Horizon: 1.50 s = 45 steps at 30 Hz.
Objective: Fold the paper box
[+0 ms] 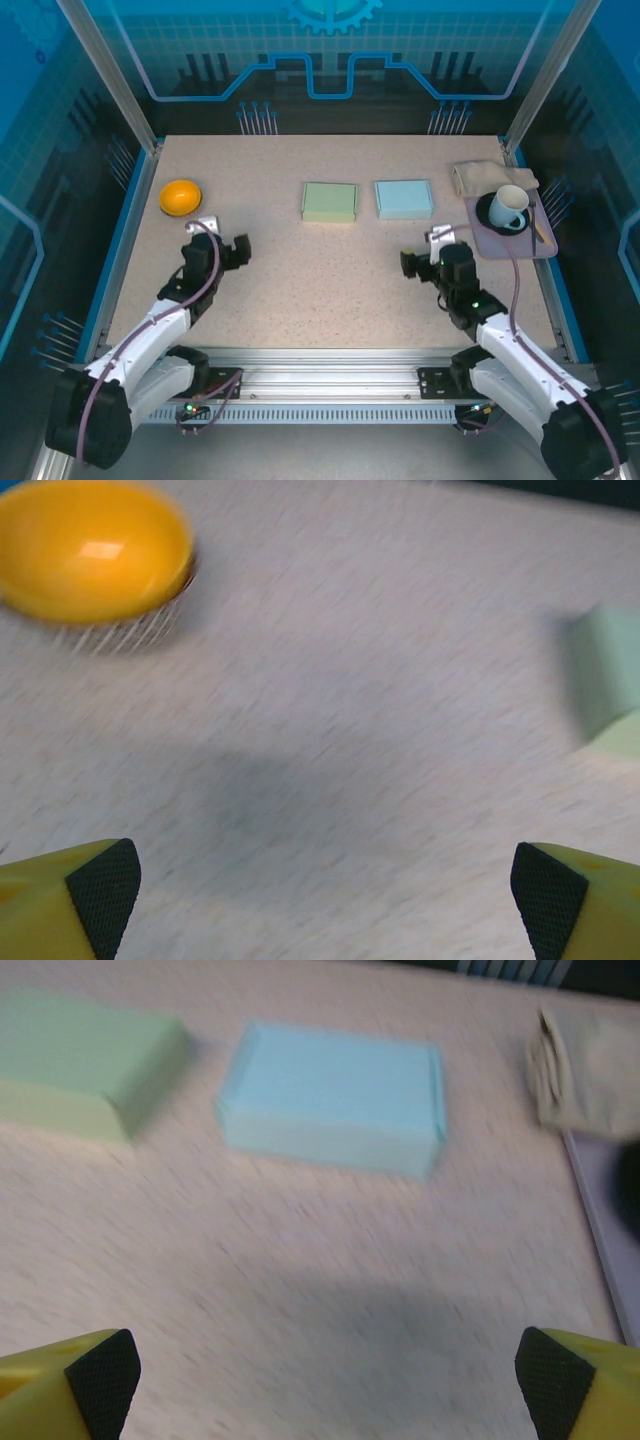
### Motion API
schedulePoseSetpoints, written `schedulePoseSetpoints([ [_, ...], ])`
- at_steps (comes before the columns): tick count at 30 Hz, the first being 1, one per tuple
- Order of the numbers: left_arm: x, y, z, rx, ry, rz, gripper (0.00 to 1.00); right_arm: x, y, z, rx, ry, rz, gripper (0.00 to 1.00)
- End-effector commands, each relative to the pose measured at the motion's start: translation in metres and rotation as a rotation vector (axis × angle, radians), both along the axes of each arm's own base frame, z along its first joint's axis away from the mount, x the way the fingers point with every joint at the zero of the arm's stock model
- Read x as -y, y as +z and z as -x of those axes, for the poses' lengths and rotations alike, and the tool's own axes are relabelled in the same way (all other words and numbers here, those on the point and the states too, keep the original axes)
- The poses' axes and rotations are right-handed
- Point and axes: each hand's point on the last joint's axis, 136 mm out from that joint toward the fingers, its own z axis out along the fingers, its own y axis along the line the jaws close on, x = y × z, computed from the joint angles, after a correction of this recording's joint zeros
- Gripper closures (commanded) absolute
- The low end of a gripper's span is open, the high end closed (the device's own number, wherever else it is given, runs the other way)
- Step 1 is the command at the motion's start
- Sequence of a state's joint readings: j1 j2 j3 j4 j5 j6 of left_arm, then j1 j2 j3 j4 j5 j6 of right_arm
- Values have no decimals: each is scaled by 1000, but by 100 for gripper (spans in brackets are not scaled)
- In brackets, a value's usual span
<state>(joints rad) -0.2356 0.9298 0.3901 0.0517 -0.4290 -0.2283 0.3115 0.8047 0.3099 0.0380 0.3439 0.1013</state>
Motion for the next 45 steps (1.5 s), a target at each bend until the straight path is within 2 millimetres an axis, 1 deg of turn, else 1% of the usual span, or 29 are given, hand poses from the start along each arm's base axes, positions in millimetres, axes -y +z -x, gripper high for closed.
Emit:
schedulePoseSetpoints([
  [1, -24, 19, -7, 193, 83, -94, 1, 39, 12, -16, 176, -148, 13, 0],
  [2, -29, 8, -6, 201, 94, -93, 1, 45, 12, -19, 172, -160, -8, 0],
  [3, -37, 6, -9, 222, 123, -89, 1, 49, 15, -24, 206, -154, -17, 0],
  [4, -36, 3, -12, 202, 101, -76, 1, 55, 16, -27, 236, -172, -40, 0],
  [5, -36, 4, -18, 231, 75, -65, 1, 63, 18, -32, 264, -198, -79, 0],
  [6, -37, 7, -26, 257, 63, -53, 1, 70, 15, -39, 262, -211, -99, 0],
  [8, -37, 6, -40, 258, 32, -47, 1, 77, 16, -53, 274, -221, -94, 0],
  [9, -36, 5, -47, 264, 15, -58, 1, 76, 16, -60, 279, -213, -100, 0],
  [11, -30, -2, -61, 257, -36, -52, 1, 60, 12, -75, 236, -131, -103, 0],
  [12, -27, -12, -66, 251, -62, -38, 1, 48, 11, -78, 247, -88, -89, 0],
  [13, -22, -19, -70, 247, -96, -37, 1, 39, 9, -80, 277, -55, -68, 0],
  [14, -15, -23, -75, 260, -140, -45, 1, 29, 2, -78, 298, -8, -50, 0],
  [15, -8, -26, -79, 226, -179, -36, 1, 17, -7, -75, 304, 54, -39, 0],
  [16, -6, -32, -81, 164, -195, -29, 1, 10, -6, -76, 330, 94, -30, 0],
  [17, -6, -32, -90, 147, -193, -32, 1, 7, -7, -79, 328, 106, -21, 0],
  [18, -8, -35, -89, 125, -195, -8, 1, 8, -8, -83, 278, 102, -25, 0],
  [19, -12, -33, -90, 142, -180, -1, 1, 10, -14, -89, 230, 102, -43, 0],
  [20, -12, -34, -89, 131, -178, -7, 1, 16, -15, -103, 199, 77, -62, 0],
  [21, -11, -33, -90, 138, -177, -14, 1, 21, -23, -111, 99, 51, -79, 0],
  [22, -11, -33, -90, 132, -176, -22, 1, 14, -23, -109, 115, 91, -80, 0],
  [23, -10, -33, -90, 136, -177, -27, 1, 14, -21, -111, 130, 94, -74, 0],
  [24, -9, -33, -90, 133, -179, -22, 1, 14, -23, -110, 105, 88, -73, 0],
  [45, -9, -33, -90, 134, -181, -20, 1, 14, -22, -111, 107, 90, -75, 0],
])
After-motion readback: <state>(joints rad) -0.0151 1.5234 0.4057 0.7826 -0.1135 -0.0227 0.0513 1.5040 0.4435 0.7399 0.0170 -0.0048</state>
